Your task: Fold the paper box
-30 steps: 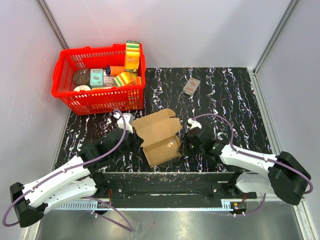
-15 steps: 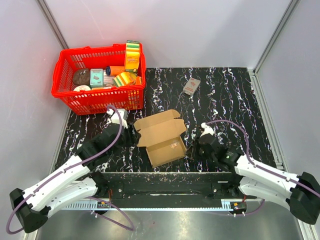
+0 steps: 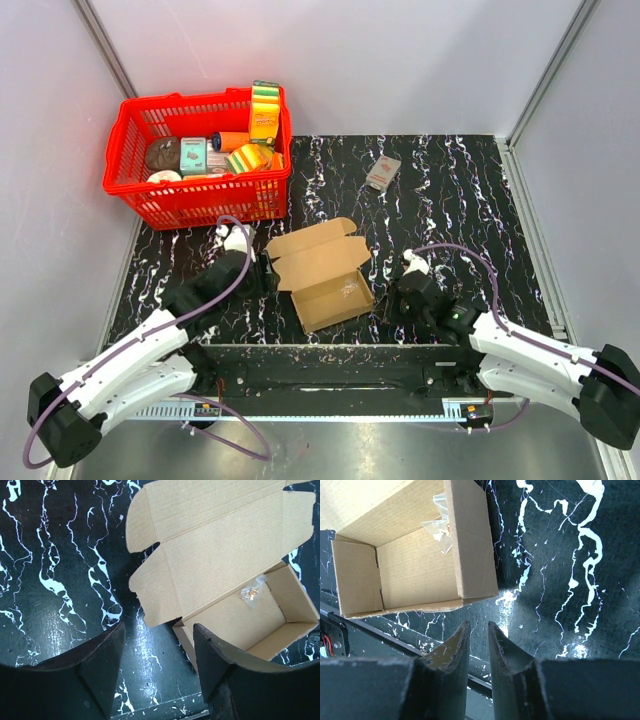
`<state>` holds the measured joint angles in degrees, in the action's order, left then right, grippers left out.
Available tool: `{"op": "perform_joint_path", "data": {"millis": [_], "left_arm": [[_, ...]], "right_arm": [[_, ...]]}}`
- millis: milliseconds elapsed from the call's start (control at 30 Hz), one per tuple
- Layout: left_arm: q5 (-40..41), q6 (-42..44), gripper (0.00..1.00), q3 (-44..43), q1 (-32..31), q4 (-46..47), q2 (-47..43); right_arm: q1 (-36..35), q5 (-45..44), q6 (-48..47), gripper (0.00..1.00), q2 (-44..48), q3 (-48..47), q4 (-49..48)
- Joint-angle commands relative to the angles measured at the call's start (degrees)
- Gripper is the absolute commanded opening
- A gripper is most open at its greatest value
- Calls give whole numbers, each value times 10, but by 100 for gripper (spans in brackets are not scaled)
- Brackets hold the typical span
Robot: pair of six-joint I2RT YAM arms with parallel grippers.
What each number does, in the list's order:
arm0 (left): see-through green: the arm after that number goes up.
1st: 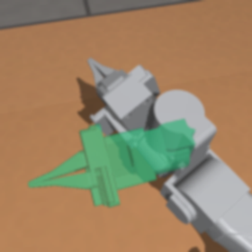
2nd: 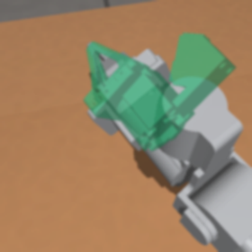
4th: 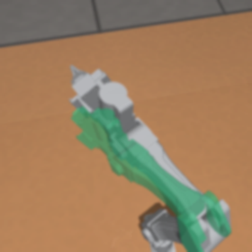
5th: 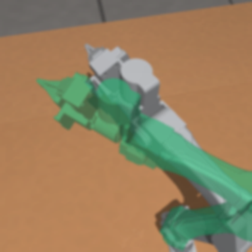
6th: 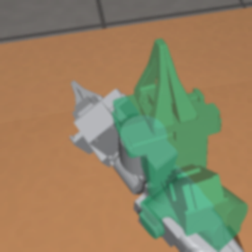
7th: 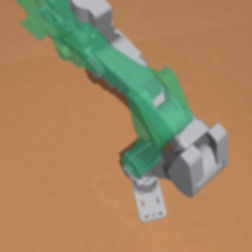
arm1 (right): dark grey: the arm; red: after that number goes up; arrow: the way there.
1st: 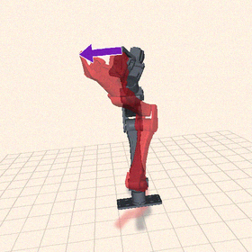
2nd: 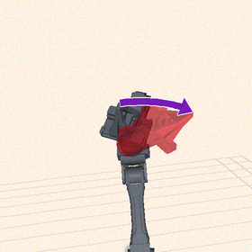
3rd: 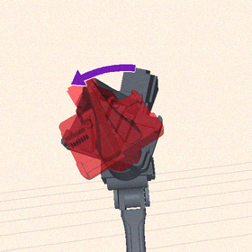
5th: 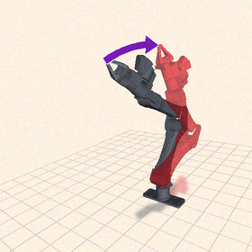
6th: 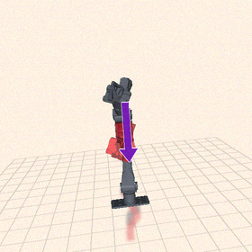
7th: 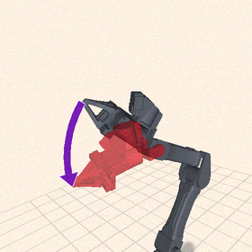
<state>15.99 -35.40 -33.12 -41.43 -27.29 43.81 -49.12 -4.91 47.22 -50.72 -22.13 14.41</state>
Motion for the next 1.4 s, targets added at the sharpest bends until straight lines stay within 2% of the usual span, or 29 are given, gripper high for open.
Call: {"op": "perform_joint_path", "data": {"millis": [0,133,200,300,367,400,467,567,633,667,700,733,800,933,1000,1133,1367], "left_arm": [[8,8,62,-4,10,33,14],[2,8,62,-1,13,43,22],[-3,6,62,1,13,46,22],[-3,5,62,5,13,44,13],[-2,6,62,9,14,41,4],[0,6,62,9,14,38,2],[0,7,62,8,14,33,-2],[-1,7,62,7,14,25,-10],[-1,7,62,6,14,21,-20],[-1,6,63,6,13,16,-22],[0,6,63,6,14,14,-25],[0,5,63,6,14,10,-32],[0,4,62,8,14,7,-39],[-6,1,63,14,14,1,-54],[-9,0,63,17,14,-1,-58],[-11,0,63,24,14,-5,-68],[-14,1,63,31,14,-4,-78]], "right_arm": [[-2,-1,2,27,-5,0,-18],[-2,-24,2,27,28,-8,20],[-2,-43,1,30,54,-24,47],[-2,-78,-23,46,98,-64,93],[-2,-95,-61,63,100,-92,112],[-2,-98,-76,68,93,-126,116],[-2,-102,-123,79,52,-165,128],[1,-130,-172,84,-35,-263,163],[15,-140,-195,86,-88,-358,207],[25,-131,-211,86,-143,-392,224],[61,-115,-217,86,-170,-454,240],[81,-71,-221,85,-223,-482,264],[136,-24,-238,84,-270,-544,275],[167,12,-278,81,-406,-644,324],[169,24,-297,80,-445,-694,347],[169,76,-307,78,-510,-720,374],[169,133,-323,75,-548,-686,372]]}}
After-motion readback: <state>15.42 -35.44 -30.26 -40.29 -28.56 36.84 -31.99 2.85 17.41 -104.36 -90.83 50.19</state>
